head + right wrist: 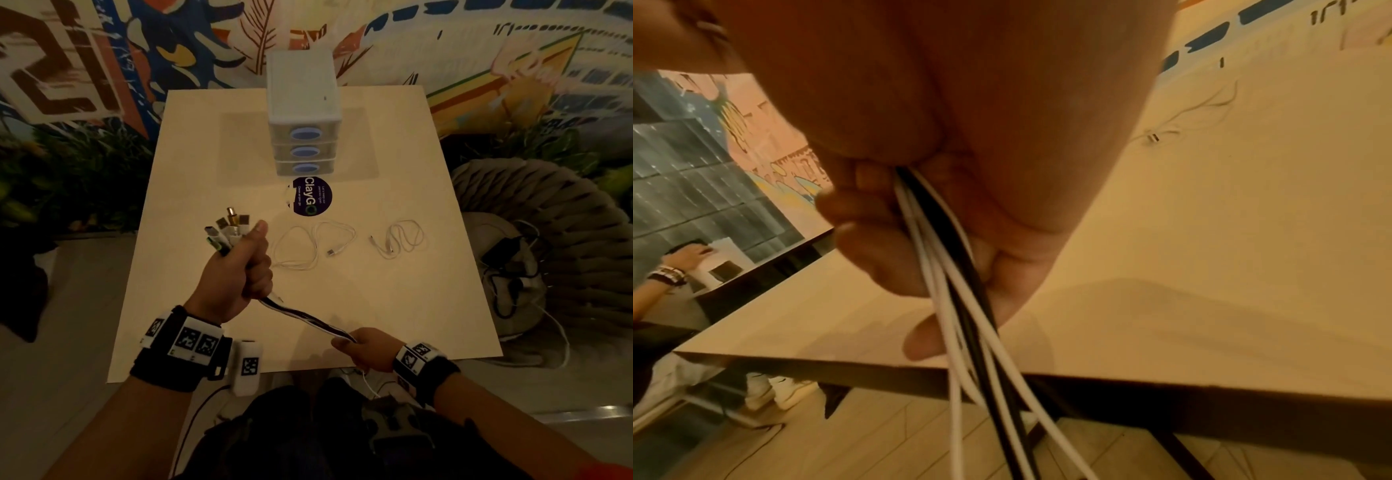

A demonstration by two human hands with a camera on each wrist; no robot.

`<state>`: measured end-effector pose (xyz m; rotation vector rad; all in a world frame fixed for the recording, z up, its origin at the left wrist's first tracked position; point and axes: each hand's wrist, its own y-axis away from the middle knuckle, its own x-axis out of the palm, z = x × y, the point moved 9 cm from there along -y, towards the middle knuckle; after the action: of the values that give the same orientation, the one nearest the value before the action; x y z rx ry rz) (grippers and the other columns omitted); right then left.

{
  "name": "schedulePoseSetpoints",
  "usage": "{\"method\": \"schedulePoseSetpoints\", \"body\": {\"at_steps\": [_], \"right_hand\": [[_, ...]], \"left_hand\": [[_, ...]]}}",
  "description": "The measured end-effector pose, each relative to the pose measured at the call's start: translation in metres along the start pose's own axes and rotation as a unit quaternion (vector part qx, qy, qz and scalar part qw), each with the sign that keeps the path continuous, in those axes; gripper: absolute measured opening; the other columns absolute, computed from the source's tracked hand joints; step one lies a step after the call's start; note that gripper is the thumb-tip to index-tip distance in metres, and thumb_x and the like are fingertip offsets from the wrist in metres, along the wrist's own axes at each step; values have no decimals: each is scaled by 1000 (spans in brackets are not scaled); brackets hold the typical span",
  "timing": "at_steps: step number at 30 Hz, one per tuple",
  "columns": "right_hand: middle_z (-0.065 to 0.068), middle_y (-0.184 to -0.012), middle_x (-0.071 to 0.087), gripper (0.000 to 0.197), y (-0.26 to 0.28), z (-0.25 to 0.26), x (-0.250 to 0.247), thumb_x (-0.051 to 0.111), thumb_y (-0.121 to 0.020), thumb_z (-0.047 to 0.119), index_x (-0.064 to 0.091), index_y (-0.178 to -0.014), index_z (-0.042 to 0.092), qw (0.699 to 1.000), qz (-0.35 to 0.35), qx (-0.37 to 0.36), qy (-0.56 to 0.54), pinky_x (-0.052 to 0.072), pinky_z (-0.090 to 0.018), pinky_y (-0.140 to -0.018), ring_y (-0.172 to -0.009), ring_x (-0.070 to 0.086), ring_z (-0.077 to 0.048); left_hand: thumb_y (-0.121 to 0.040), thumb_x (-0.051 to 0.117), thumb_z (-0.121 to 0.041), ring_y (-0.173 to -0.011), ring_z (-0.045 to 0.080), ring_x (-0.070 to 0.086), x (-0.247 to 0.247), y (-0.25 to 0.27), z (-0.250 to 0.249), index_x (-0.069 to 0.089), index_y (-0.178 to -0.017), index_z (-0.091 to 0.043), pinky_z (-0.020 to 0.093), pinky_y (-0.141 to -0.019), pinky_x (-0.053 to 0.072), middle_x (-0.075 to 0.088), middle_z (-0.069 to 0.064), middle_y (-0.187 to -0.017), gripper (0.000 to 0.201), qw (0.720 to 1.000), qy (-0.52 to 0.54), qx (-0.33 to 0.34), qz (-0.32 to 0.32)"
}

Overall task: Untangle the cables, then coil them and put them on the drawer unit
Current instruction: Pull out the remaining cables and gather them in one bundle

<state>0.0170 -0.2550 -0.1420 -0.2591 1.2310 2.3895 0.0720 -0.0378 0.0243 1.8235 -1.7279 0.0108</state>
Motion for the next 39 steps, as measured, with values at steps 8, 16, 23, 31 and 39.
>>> {"method": "schedulePoseSetpoints", "body": {"at_steps": [8, 16, 23, 31, 39], "right_hand": [[8, -89, 70, 44, -2, -12, -8, 69, -80, 67, 67, -97, 27, 998, 48, -22, 38, 55, -37, -84, -90, 69, -18], [4, -89, 72, 25, -4, -23, -178, 61, -95, 51, 67, -98, 27, 964, -263, 10, -39, 55, -33, -75, -76, 69, -15], [-9, -116, 70, 29, -25, -42, -250, 55, -98, 41, 66, -108, 16, 932, -327, 146, 54, 50, -35, -89, -108, 63, -31], [-15, -113, 69, 37, -39, -23, -238, 64, -95, 43, 72, -104, 7, 942, -270, 153, 127, 51, -33, -93, -108, 64, -31], [-12, -120, 67, 32, -7, -13, -260, 51, -103, 38, 64, -120, 15, 915, -361, 136, 114, 45, -35, -83, -111, 61, -33]], "left_hand": [[-97, 46, -52, -44, 14, 5, -5, -2, 19, 19, -60, -23, 26, -44, 11, 16, -6, -45, 54, 998, 28, -50, -19], [-96, 48, -50, -45, 16, 4, 7, -9, 38, 16, -64, -22, 28, -46, 9, 7, 0, -53, 53, 997, -2, -76, -5], [-97, 49, -48, -45, 16, 4, 6, -4, 48, 17, -65, -20, 31, -47, 7, 12, -2, -49, 53, 995, -24, -96, -10], [-96, 50, -48, -42, 14, 7, -5, -1, 49, 18, -63, -20, 30, -47, 8, 12, -1, -49, 53, 995, -24, -95, -33], [-92, 58, -53, -46, 17, 6, 3, -4, 48, 23, -64, -21, 31, -49, 8, 12, 1, -54, 55, 995, -48, -81, -19]]}}
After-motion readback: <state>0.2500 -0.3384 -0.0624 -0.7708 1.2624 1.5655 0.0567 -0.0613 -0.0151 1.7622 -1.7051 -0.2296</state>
